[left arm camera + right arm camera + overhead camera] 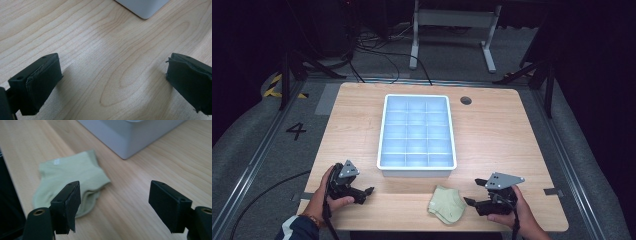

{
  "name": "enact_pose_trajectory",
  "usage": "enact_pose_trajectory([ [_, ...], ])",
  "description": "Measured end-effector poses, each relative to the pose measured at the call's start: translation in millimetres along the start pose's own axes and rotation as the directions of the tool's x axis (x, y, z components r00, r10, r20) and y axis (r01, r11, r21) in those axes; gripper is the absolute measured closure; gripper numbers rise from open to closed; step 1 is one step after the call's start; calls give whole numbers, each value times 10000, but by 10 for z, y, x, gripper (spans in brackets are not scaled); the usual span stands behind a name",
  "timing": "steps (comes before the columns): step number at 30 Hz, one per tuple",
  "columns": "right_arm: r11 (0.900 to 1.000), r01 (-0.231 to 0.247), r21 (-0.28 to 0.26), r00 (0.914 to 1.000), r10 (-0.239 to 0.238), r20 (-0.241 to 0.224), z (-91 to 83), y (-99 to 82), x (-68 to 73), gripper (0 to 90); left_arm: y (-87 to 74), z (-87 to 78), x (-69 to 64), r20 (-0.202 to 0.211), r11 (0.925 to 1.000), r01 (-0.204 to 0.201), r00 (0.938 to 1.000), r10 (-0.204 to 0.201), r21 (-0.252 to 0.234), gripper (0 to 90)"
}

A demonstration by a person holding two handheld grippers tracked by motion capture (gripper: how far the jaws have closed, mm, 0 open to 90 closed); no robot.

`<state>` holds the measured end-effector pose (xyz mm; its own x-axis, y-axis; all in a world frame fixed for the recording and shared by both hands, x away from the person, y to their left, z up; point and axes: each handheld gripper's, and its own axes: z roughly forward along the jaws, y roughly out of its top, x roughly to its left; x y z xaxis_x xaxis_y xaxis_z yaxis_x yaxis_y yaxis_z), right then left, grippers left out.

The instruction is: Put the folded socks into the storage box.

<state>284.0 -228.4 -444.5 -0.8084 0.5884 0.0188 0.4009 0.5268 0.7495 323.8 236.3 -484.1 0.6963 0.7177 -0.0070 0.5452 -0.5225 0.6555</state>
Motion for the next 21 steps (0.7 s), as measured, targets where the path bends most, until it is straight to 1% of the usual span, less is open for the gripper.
enact_pose_trajectory([
  [4,9997,189,178,9992,-182,-349,97,28,110,255,-2,-2,-1,-8,10000,23,10000,-23,21,1],
  [8,9982,405,432,9973,-378,-628,201,33,192,225,-9,-7,-5,-80,10000,85,9999,-85,-6,1],
  [9,9975,474,522,9970,-440,-641,231,32,209,220,-13,-6,-11,-81,9998,180,9998,-180,-49,2],
  [10,9970,455,630,9973,-417,-604,264,30,224,215,-17,-11,-9,-80,9999,154,9998,-154,-31,2],
  [12,9953,479,836,9966,-421,-703,335,22,255,201,-20,-17,-7,-104,9999,129,9999,-129,-33,2],
  [16,9904,711,1183,9958,-637,-651,429,7,316,149,-21,-17,-8,-71,9999,156,9999,-157,-28,1],
  [18,9894,696,1272,9961,-621,-619,454,-5,317,138,-21,-17,-8,-68,9999,157,9999,-157,-23,2],
  [20,9907,512,1260,9970,-435,-633,467,-15,302,116,-22,-15,-9,-76,9999,162,9998,-162,-43,2],
  [21,9906,501,1272,9973,-427,-603,471,-20,304,106,-22,-15,-9,-78,9999,163,9998,-163,-50,2],
])
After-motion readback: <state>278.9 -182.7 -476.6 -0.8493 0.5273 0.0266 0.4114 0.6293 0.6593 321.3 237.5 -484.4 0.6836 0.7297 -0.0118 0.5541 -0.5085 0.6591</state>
